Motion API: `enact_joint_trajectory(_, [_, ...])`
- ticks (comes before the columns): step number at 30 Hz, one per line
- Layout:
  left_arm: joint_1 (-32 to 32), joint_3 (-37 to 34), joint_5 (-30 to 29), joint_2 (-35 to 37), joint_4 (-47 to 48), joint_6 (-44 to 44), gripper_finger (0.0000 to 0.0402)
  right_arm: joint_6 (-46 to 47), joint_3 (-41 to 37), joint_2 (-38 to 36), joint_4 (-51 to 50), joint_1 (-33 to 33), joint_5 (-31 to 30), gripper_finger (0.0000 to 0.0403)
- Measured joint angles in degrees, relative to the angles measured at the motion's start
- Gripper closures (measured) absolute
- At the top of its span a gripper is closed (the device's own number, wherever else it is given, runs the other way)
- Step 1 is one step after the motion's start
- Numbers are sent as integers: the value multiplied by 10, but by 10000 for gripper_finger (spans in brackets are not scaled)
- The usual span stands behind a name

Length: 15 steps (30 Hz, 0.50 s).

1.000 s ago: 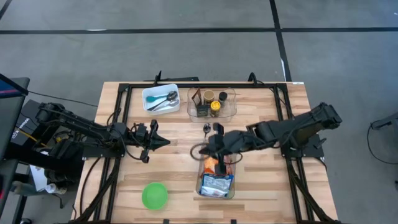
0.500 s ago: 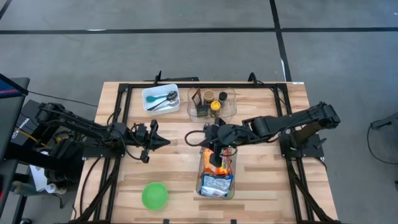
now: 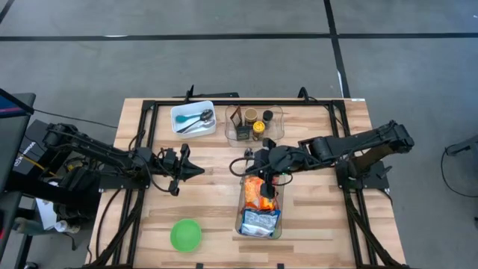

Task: Pick & Place Food Item
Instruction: Put the black spoon into the white bin

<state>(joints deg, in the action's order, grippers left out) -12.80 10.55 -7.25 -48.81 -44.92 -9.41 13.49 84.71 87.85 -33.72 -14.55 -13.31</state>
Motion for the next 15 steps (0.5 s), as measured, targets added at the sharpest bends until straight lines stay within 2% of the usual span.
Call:
enact_joint_trajectory(7, [0, 0, 0, 0, 0, 0, 402, 0, -107, -55, 84, 0, 4, 403])
enact_joint_trajectory(15, [0, 0, 0, 0, 0, 1, 402, 6, -303, -158, 283, 0, 45, 403])
